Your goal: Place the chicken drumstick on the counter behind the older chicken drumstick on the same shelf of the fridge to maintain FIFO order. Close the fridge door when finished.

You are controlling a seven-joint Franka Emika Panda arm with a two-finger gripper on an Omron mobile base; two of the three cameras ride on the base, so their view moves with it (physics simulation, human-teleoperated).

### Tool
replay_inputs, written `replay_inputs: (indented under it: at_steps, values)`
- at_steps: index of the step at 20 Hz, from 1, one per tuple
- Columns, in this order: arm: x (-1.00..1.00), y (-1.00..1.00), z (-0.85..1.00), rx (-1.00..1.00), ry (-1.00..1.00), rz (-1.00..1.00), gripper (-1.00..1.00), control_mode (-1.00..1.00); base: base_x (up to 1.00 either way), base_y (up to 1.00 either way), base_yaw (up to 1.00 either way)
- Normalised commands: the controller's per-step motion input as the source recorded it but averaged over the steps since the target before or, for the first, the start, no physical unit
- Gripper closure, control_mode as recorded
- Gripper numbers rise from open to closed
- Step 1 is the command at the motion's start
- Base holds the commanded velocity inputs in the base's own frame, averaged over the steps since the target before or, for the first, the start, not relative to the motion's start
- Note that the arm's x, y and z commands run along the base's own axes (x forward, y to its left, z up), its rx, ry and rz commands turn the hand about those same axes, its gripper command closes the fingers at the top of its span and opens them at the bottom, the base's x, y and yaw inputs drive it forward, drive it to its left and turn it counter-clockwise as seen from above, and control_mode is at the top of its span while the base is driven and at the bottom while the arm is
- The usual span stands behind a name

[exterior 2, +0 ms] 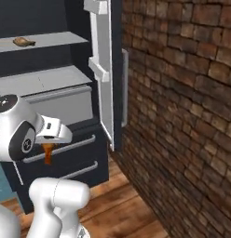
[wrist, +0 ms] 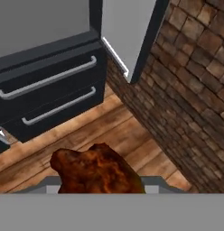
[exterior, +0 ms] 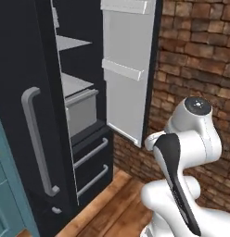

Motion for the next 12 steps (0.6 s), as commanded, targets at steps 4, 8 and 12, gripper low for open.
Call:
replay_inputs:
  at_steps: [4,8,12]
  values:
    - [0.0,0.0,0.0,0.0,0.0,0.0,1.0,1.0,0.71,-0.27,0.56]
    - [0.0,0.0,0.0,0.0,0.0,0.0,1.0,1.0,0.84,-0.14,0.54]
    - [0.0,0.0,0.0,0.0,0.0,0.0,1.0,1.0,0.82,-0.31,0.57]
